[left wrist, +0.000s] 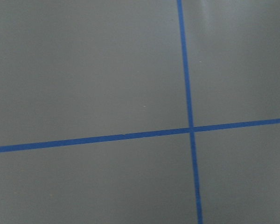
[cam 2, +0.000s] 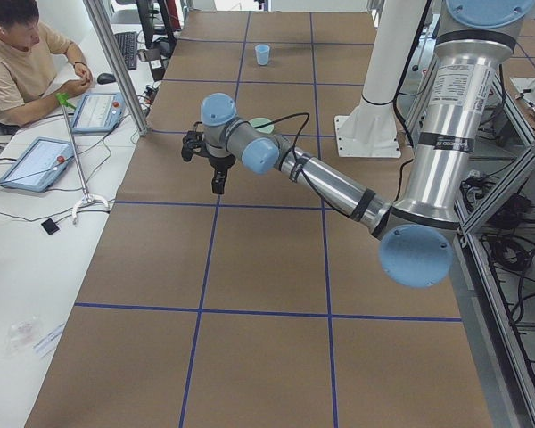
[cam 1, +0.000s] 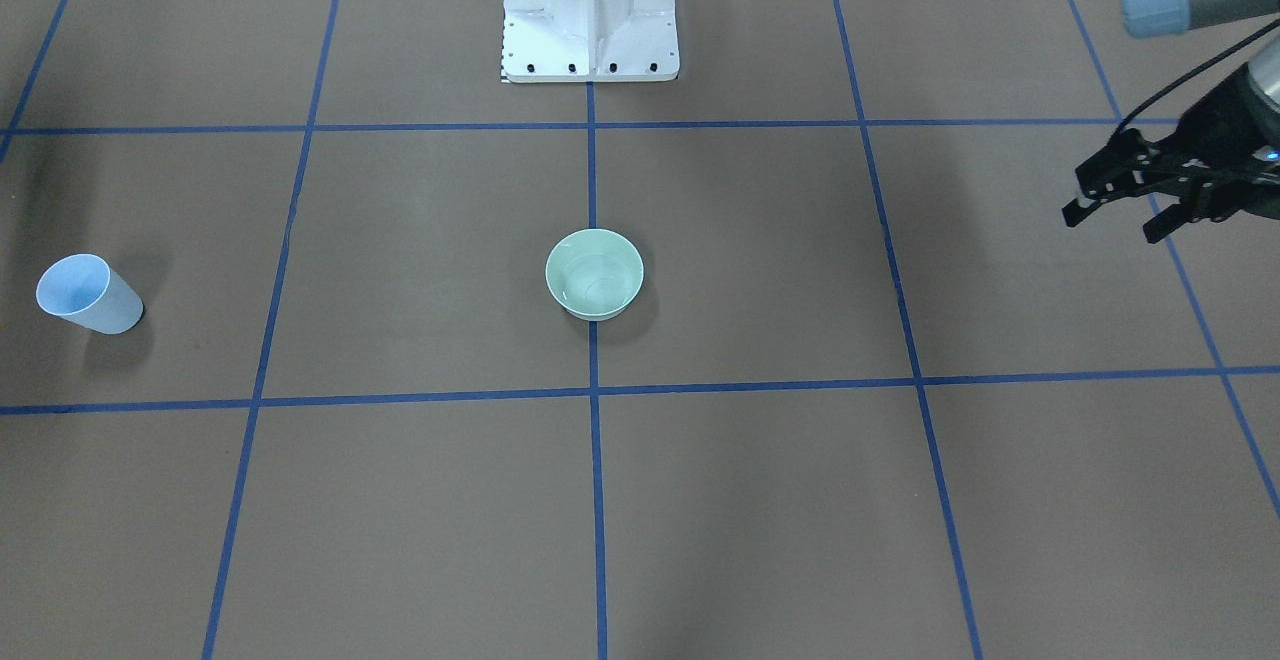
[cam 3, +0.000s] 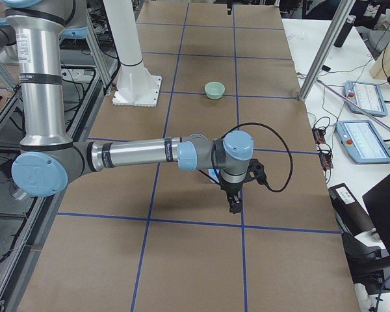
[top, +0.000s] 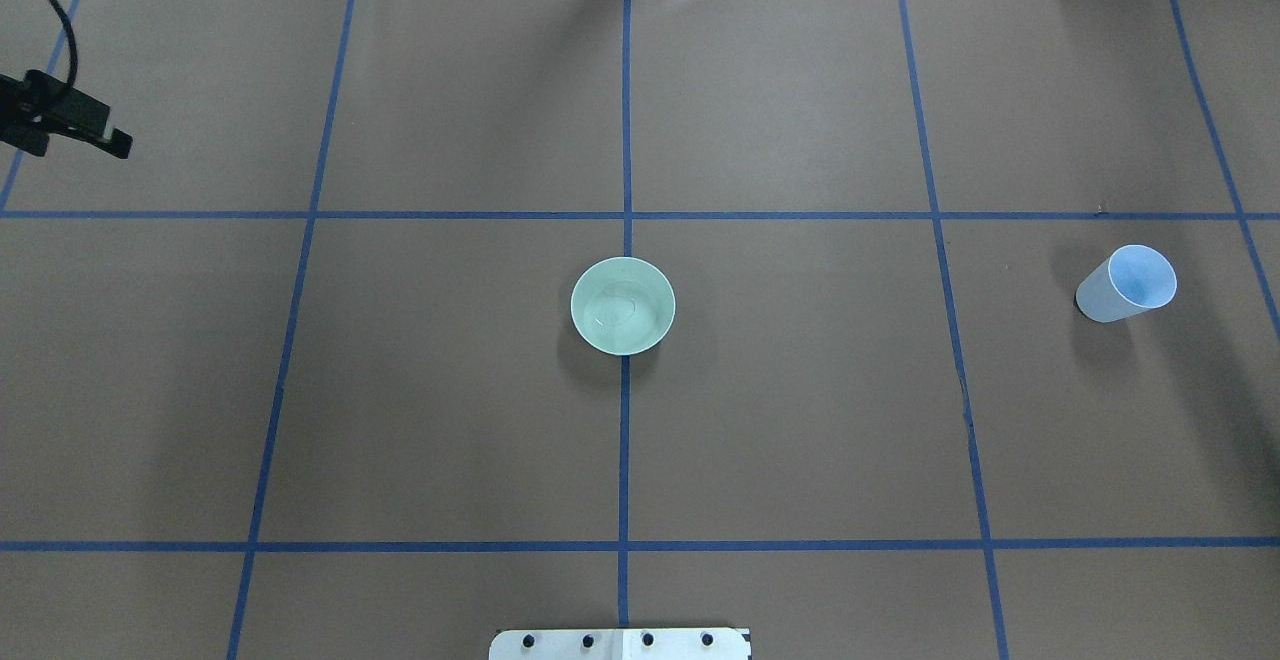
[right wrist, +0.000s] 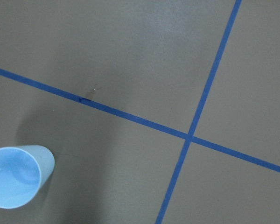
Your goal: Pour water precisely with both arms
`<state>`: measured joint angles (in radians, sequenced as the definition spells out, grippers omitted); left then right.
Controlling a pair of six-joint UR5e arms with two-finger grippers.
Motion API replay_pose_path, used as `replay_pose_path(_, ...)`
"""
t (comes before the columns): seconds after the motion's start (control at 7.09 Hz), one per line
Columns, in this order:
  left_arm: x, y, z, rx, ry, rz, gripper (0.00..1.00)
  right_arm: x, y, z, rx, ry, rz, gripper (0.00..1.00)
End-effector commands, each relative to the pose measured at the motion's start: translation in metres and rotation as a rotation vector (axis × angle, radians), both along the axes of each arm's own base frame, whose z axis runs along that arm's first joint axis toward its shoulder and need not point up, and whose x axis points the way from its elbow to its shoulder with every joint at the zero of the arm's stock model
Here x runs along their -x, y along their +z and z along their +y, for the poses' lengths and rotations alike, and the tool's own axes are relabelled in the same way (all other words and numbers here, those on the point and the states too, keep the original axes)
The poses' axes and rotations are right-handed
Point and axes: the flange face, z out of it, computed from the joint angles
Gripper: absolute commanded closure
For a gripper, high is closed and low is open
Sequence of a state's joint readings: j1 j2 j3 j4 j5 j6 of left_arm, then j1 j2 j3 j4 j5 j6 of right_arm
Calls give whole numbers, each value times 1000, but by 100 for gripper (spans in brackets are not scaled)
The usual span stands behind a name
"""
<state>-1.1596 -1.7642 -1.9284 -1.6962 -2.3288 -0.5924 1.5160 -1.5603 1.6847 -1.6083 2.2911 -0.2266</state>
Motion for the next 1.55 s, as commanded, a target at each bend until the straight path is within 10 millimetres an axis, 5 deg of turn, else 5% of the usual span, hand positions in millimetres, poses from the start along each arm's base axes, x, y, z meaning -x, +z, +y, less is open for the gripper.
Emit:
replay_pose_path(0.0,-89,-45,32,-101,49,-40,0,-3,2,3,0,1,-3,0)
replay_pose_path(0.28,-158,-88,55,125,-52,42,0,-7,12,7,16,7,16,0)
replay_pose_path(0.56,-241,-105,97,161,-114,14,0,-11,38,23,78,22,27,0)
replay_pose_path(0.85,-325,-142,114,215,-150,25,0,-10,38,23,85,25,20,0)
replay_pose_path(1.13,-388,-172,97,236,-153,11,1,-10,39,24,86,26,21,0)
replay_pose_path(1.41,-408,-171,84,238,-162,-16,11,-11,41,25,91,26,22,0)
